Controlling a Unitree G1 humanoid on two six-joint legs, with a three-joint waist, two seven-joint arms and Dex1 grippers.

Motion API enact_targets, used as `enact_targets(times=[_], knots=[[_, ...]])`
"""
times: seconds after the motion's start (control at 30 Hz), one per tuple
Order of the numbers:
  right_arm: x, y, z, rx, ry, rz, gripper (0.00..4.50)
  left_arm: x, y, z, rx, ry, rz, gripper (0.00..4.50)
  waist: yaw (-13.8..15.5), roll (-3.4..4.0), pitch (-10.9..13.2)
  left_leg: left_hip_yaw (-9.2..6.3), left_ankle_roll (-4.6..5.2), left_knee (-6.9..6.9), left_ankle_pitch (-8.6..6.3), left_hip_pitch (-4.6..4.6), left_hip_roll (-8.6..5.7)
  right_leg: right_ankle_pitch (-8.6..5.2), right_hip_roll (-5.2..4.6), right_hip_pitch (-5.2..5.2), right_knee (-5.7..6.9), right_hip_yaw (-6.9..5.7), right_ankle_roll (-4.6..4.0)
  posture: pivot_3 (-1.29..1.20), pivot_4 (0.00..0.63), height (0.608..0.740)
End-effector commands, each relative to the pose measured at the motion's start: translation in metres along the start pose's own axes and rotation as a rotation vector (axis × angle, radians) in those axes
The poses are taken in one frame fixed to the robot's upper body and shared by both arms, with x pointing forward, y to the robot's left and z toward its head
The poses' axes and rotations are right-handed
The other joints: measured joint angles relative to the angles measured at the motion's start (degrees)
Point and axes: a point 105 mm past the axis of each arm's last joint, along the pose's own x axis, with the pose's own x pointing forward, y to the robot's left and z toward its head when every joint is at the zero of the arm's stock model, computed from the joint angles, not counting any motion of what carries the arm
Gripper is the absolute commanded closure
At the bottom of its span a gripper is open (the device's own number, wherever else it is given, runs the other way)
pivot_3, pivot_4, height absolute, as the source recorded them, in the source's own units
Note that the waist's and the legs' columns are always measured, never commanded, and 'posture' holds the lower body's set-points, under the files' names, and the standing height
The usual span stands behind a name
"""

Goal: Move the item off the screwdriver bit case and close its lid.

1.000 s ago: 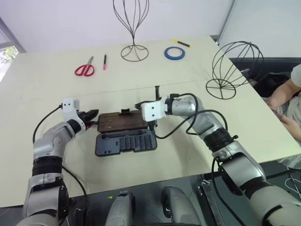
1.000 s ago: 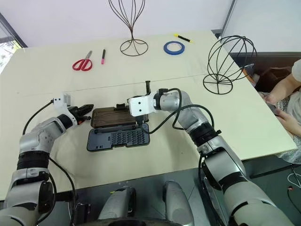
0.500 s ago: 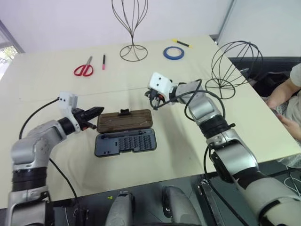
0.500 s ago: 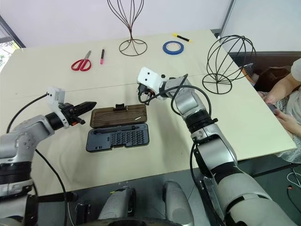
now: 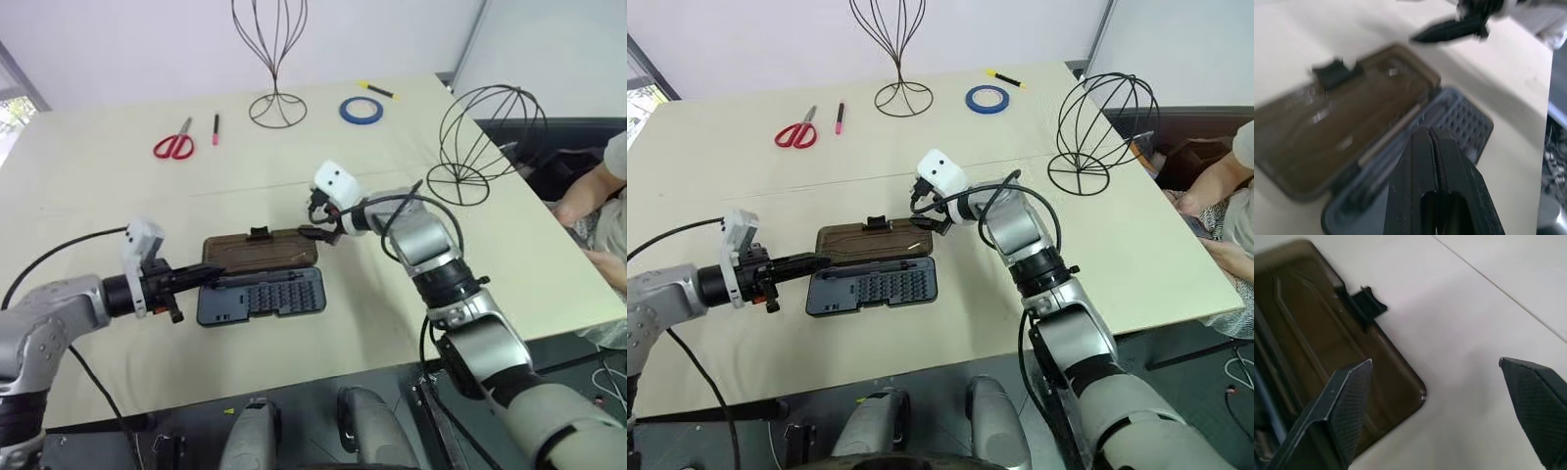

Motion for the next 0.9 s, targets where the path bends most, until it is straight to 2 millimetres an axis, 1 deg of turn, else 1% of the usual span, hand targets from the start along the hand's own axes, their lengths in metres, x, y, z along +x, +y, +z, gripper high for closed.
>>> enact_targets(times=[0.03,0.17,0.3,0.47,0.5,0.57,0.63,0.67,0.8,0.9], knots=[[-0.004,0.005,0.013,0.035,-0.042,-0.028,0.03,-0.001,-0.006,-0.001,0.053,0.022,-0.02,4.5,0.05,0.0,0.0,0.0,0.0,0.0,0.0,-0.01,0.0,0.0,0.0,0.0,0.0,0.0,0.0,0.0,0.15,0.74],[0.002,0.004,0.004,0.081,-0.01,-0.067,0.03,0.0,-0.005,-0.012,0.06,0.062,-0.024,4.5,0.11,0.0,0.0,0.02,0.0,0.03,0.0,-0.03,-0.01,-0.01,-0.02,0.0,-0.01,0.0,-0.02,0.0,0.15,0.74],[0.008,0.0,-0.006,0.087,0.018,-0.089,0.03,0.002,-0.005,-0.013,0.066,0.064,-0.025,4.5,0.06,-0.01,0.0,0.02,0.0,0.02,0.0,-0.03,-0.01,-0.03,-0.01,0.0,-0.02,0.0,-0.05,0.0,0.15,0.74],[0.014,-0.01,-0.021,0.08,0.056,-0.116,0.03,0.005,-0.009,-0.015,0.077,0.073,-0.039,4.5,0.02,0.0,0.0,0.03,0.0,0.01,0.0,-0.03,0.0,-0.01,0.0,0.0,-0.02,0.0,-0.01,0.0,0.15,0.74],[0.014,-0.01,-0.024,0.081,0.062,-0.115,0.27,0.005,-0.01,-0.016,0.077,0.075,-0.04,4.5,0.02,0.0,0.0,0.03,0.0,0.01,0.0,-0.03,0.0,-0.01,0.0,0.0,-0.02,0.0,-0.01,0.0,0.15,0.74],[0.015,-0.011,-0.028,0.08,0.07,-0.113,0.88,0.005,-0.012,-0.02,0.079,0.089,-0.042,4.5,0.02,0.0,0.0,0.03,0.0,0.01,0.0,-0.03,0.0,-0.01,0.0,-0.01,-0.02,0.01,-0.01,0.0,0.15,0.74],[0.016,-0.011,-0.032,0.078,0.077,-0.111,1.88,0.003,-0.013,-0.027,0.086,0.115,-0.04,4.5,0.02,-0.01,0.0,0.03,0.01,0.01,0.0,-0.03,0.0,-0.01,0.0,0.0,-0.02,0.01,-0.01,0.0,0.15,0.74],[0.016,-0.011,-0.033,0.076,0.078,-0.111,2.45,0.003,-0.013,-0.03,0.088,0.126,-0.037,4.5,0.02,0.0,0.0,0.03,0.01,0.01,0.0,-0.02,0.0,-0.01,0.0,0.0,-0.02,0.01,-0.01,0.0,0.15,0.74],[0.017,-0.011,-0.034,0.072,0.08,-0.107,4.47,-0.002,-0.008,-0.044,0.099,0.179,-0.01,4.5,0.22,-0.05,-0.03,0.02,0.01,0.03,0.0,-0.03,0.0,-0.02,-0.02,0.04,-0.03,-0.01,-0.03,0.0,0.15,0.74],[0.018,-0.009,-0.034,0.069,0.078,-0.102,4.47,-0.004,-0.004,-0.051,0.11,0.204,0.003,4.5,-0.04,-0.11,-0.07,0.02,0.01,0.04,0.0,0.09,0.0,-0.12,0.0,0.17,-0.09,0.0,-0.2,0.0,0.15,0.74]])
